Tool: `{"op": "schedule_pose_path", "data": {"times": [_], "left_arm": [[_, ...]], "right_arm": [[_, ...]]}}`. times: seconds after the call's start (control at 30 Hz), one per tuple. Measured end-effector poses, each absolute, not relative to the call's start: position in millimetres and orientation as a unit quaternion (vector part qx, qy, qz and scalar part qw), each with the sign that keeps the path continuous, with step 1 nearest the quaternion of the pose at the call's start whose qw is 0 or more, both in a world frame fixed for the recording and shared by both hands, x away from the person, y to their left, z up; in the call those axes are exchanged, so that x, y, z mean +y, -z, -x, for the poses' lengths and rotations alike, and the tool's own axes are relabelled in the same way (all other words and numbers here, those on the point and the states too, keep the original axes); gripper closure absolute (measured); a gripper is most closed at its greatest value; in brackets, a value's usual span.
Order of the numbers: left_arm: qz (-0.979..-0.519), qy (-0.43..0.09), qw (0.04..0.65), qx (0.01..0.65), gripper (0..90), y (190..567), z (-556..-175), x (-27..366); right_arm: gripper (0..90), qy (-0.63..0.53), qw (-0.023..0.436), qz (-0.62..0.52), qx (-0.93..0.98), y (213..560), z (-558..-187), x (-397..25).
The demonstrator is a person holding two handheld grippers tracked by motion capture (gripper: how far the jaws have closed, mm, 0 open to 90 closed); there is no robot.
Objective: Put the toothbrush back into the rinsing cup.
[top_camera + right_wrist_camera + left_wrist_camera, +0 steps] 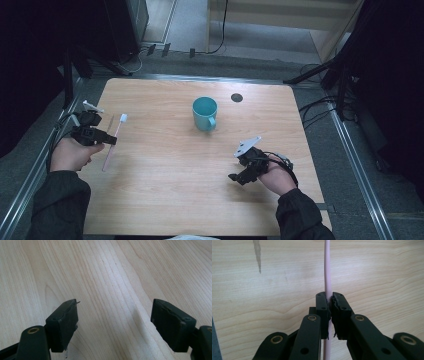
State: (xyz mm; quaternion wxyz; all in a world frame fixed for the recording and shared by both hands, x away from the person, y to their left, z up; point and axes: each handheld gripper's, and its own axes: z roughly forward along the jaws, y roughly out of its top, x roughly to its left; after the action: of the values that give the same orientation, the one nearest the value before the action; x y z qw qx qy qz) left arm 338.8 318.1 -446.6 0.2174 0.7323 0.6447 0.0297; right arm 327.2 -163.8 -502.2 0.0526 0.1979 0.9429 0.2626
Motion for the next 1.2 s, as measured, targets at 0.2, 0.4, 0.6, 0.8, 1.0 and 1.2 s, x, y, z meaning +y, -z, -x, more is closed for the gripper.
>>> {"op": "schedule_pose_path", "data": {"times": [0.2,0.4,0.6,0.8,1.0,1.2], "left_arm": [[-0.733,-0.046,0.254,0.629,84.0,431,-336,307],[-0.732,-0.066,0.290,0.613,84.0,418,-331,298],[-0.721,-0.088,0.335,0.600,84.0,409,-327,295],[-0.707,-0.116,0.381,0.585,84.0,402,-324,290],[-0.704,-0.140,0.402,0.568,84.0,400,-323,280],[-0.708,-0.147,0.415,0.552,84.0,400,-326,266]], "right_arm": [[21.8,-0.263,0.051,-0.195,0.944,502,-327,-163],[21.8,-0.263,0.053,-0.193,0.944,502,-328,-162],[21.8,-0.263,0.051,-0.196,0.943,502,-328,-163],[21.8,-0.263,0.053,-0.197,0.943,502,-328,-163],[21.8,-0.263,0.053,-0.198,0.943,502,-328,-163],[21.8,-0.265,0.056,-0.199,0.942,502,-328,-164]]}}
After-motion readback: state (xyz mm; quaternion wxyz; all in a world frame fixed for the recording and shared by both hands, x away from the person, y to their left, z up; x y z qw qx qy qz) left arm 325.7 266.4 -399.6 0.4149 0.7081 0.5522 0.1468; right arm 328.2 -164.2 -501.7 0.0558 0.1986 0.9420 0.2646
